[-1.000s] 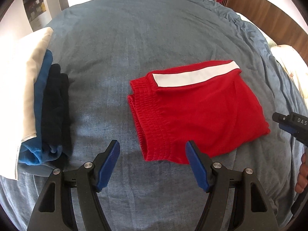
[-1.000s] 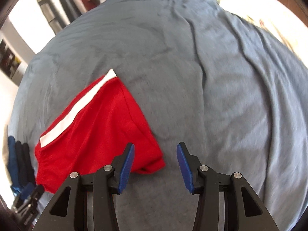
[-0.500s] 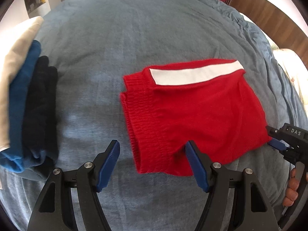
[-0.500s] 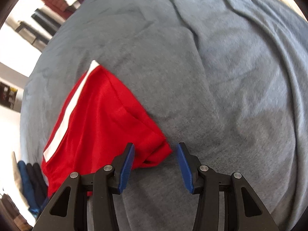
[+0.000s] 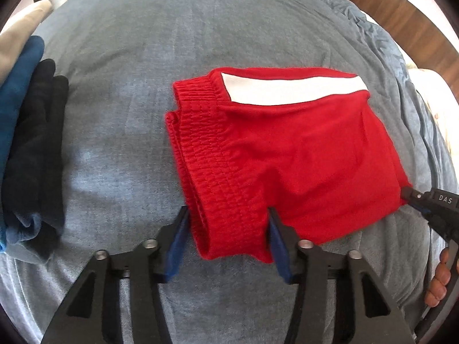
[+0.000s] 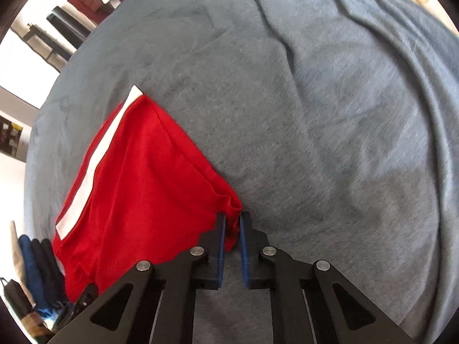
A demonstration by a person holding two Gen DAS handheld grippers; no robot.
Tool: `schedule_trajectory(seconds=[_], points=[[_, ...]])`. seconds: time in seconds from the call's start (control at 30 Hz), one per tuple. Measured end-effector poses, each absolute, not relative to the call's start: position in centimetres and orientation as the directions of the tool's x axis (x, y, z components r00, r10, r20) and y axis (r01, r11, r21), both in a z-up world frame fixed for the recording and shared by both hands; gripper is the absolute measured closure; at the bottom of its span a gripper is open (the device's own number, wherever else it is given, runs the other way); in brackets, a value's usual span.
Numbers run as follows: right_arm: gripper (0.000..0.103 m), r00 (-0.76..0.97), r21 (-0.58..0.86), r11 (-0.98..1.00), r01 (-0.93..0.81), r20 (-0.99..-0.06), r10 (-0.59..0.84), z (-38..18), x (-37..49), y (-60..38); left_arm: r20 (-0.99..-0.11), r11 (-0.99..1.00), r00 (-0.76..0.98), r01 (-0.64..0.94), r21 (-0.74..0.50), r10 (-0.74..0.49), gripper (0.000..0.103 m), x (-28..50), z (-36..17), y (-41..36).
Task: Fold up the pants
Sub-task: 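Grasp the folded shorts' edge with the left tool while the right tool grips the opposite corner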
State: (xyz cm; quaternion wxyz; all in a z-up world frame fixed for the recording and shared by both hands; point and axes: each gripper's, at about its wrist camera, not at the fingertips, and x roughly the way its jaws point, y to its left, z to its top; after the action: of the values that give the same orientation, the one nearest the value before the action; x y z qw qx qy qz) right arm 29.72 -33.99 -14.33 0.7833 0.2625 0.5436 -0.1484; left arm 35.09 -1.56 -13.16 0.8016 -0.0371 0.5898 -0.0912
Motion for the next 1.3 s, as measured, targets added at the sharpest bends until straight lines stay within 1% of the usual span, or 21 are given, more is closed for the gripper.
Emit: schedule_trajectory(seconds=[0.07, 0.17, 0.23, 0.37, 0.57, 0.7, 0.83, 0.93, 1.07, 1.1, 1.17, 1.23, 1.3], points=[[0.094, 0.371, 0.2, 0.842, 0.501, -0.929, 0.0, -13.3, 29.6, -33.8, -0.938, 0.979, 0.285, 0.101, -0.178, -0.2, 0.059, 35.0, -13.0, -1.5], [0.094, 0.38, 0.151, 0.871, 0.467, -0.924, -0.043, -11.9, 29.6, -33.3, -0.937, 0.975, 0.274, 0.099, -0.198, -0.218, 0.062, 34.9, -12.7, -1.5], [0.094, 0.373, 0.14, 0.871, 0.471, -0.926, -0.052, -11.3, 29.4, -33.3, -0.939, 0.975, 0.268, 0.107, -0.194, -0.216, 0.064, 34.8, -12.4, -1.9], [0.094, 0.352, 0.13, 0.861, 0.492, -0.934, -0.061, -10.9, 29.0, -33.8, -0.942, 0.968, 0.226, 0.103, -0.23, -0.248, 0.069, 34.7, -11.7, -2.1], [0.094, 0.335, 0.103, 0.871, 0.481, -0.939, -0.074, -9.9, 27.6, -33.9, -0.946, 0.963, 0.188, 0.114, -0.244, -0.262, 0.07, 33.5, -10.2, -2.1], [0.094, 0.311, 0.078, 0.879, 0.47, -0.947, -0.082, -10.3, 26.9, -34.1, -0.957, 0.965, 0.153, 0.129, -0.228, -0.247, 0.07, 32.5, -10.9, -2.2], [0.094, 0.277, 0.064, 0.882, 0.467, -0.958, -0.077, -11.2, 26.3, -34.1, -0.959, 0.967, 0.138, 0.106, -0.233, -0.247, 0.069, 32.2, -12.0, -2.1], [0.094, 0.271, 0.057, 0.884, 0.464, -0.959, -0.08, -11.6, 26.3, -34.1, -0.961, 0.969, 0.14, 0.102, -0.227, -0.24, 0.068, 32.0, -12.7, -2.1], [0.094, 0.267, 0.069, 0.883, 0.465, -0.961, -0.066, -11.9, 26.4, -34.2, -0.958, 0.97, 0.17, 0.108, -0.217, -0.233, 0.06, 31.4, -12.0, -2.0], [0.094, 0.267, 0.069, 0.883, 0.464, -0.962, -0.065, -11.9, 26.4, -34.2, -0.956, 0.975, 0.2, 0.109, -0.194, -0.213, 0.05, 31.1, -11.3, -1.8], [0.094, 0.265, 0.074, 0.881, 0.468, -0.962, -0.06, -11.9, 26.5, -34.3, -0.95, 0.983, 0.263, 0.109, -0.147, -0.171, 0.043, 30.2, -10.0, -1.2], [0.094, 0.266, 0.08, 0.878, 0.471, -0.962, -0.055, -12.0, 26.5, -34.3, -0.937, 0.984, 0.306, 0.11, -0.141, -0.168, 0.043, 29.8, -9.1, -0.8], [0.094, 0.264, 0.078, 0.88, 0.468, -0.963, -0.056, -12.0, 26.5, -34.2, -0.927, 0.982, 0.325, 0.102, -0.16, -0.185, 0.043, 29.9, -9.0, -0.5]])
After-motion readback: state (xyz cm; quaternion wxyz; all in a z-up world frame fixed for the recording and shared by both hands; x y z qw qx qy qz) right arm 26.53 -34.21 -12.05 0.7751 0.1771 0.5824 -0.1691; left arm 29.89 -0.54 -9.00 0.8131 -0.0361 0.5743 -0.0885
